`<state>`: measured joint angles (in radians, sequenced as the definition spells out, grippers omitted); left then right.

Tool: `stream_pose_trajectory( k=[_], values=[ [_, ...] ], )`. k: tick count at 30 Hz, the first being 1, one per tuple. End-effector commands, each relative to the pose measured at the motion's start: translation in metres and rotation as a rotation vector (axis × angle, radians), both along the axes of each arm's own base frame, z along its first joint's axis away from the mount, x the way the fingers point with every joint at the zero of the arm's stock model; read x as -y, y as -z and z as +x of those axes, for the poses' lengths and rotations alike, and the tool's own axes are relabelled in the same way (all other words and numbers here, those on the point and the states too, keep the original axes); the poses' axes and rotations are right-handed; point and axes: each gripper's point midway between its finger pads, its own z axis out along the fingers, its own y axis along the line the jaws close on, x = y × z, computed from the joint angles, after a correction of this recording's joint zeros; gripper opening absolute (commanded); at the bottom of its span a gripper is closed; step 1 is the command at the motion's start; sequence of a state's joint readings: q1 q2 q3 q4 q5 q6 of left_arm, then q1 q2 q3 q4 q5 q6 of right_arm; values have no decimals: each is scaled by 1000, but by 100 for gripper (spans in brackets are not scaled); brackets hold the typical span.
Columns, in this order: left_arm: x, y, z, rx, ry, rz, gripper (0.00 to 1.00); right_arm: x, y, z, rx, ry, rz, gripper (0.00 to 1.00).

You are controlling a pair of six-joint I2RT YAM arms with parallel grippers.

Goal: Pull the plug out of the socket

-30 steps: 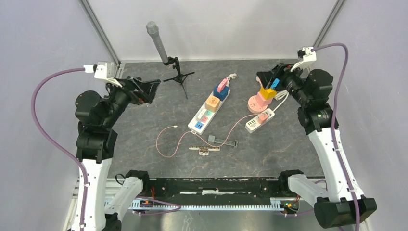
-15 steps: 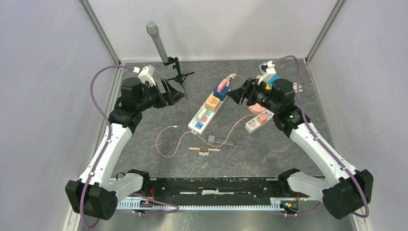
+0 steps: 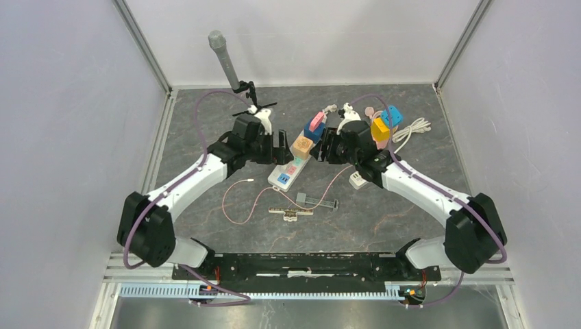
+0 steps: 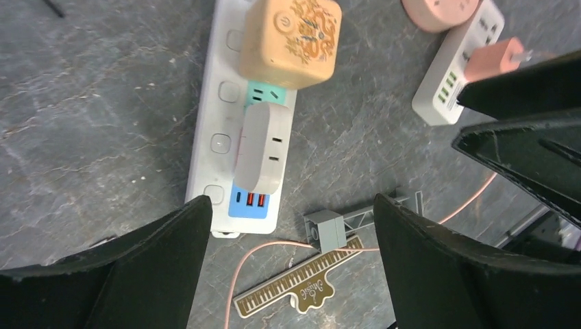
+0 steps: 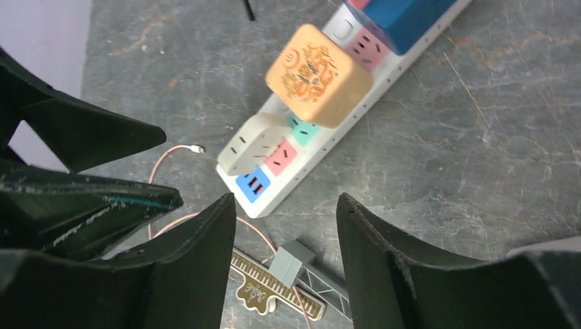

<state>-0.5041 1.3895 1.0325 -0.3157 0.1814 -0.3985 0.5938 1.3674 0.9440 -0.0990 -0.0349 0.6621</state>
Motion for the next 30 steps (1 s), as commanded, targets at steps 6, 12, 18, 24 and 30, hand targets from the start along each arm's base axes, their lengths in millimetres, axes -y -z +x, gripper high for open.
stream_pose_trajectory(
  k=[6, 12, 18, 24, 30],
  values=[
    [24, 12, 19, 39, 109, 75, 80, 0, 24, 11, -65, 79, -25, 56],
    [26, 34, 21, -23, 119, 103, 75, -16, 44, 11, -124, 48, 11, 50],
    [31, 52, 30, -59, 113, 124, 67, -30, 62, 15, -158, 18, 22, 54],
    [31, 66, 31, -113, 116, 154, 44, -45, 75, 23, -165, 3, 55, 52],
    [36, 62, 21, -191, 114, 118, 23, -48, 87, 26, -177, 1, 42, 50]
  ],
)
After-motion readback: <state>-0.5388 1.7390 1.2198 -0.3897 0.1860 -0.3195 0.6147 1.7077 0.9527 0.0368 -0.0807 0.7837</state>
